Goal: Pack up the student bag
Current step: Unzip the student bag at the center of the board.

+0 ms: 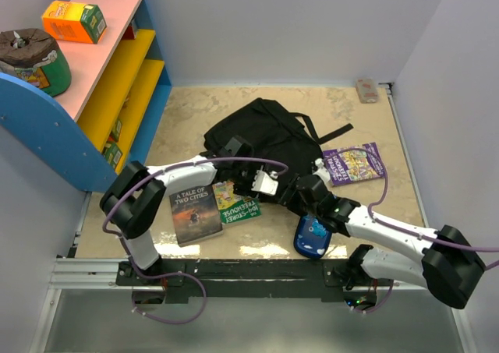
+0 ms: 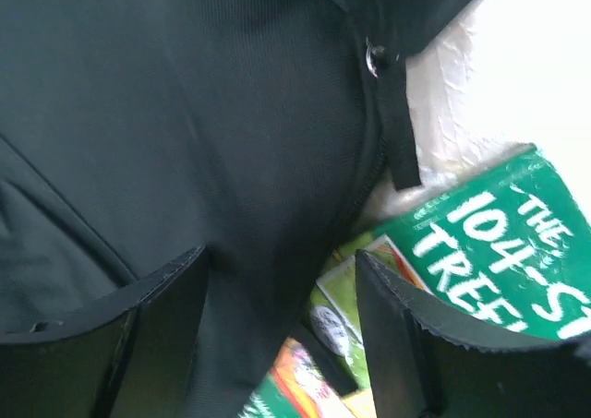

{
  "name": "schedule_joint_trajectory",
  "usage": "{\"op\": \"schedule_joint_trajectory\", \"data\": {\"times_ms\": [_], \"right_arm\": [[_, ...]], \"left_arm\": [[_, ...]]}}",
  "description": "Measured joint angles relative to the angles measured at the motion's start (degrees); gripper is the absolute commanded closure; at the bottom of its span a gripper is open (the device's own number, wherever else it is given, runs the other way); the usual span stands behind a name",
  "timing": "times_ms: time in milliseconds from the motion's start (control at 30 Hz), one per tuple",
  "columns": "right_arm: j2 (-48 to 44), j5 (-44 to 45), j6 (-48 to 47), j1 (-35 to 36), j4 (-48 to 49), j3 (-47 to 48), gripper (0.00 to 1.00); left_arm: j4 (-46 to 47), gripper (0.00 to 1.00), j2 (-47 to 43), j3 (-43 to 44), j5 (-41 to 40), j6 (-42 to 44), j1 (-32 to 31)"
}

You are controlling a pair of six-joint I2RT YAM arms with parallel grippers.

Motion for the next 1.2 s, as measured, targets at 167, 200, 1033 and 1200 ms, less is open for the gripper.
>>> {"op": "schedule_joint_trajectory", "data": {"times_ms": [167, 200, 1033, 1200], "right_arm": [[2.1, 0.0, 2.1, 0.0, 1.0, 0.0, 0.5], [2.1, 0.1, 3.0, 0.0, 1.0, 0.0, 0.5], [-13.8, 12.2, -6.5, -3.3, 10.4, -3.8, 0.51], [-10.5, 13.2, -7.2, -3.3, 11.6, -3.8, 0.52]], "left_arm": [[0.6, 0.7, 1.0, 1.0, -1.8, 5.9, -0.6], [1.6, 0.93, 2.7, 1.3, -3.7, 8.4, -1.0], [-3.9, 1.0, 12.2, 26.4, -4.0, -27.8, 1.4], [-4.4, 1.0, 12.3, 26.7, -3.6, -31.1, 1.4]]}}
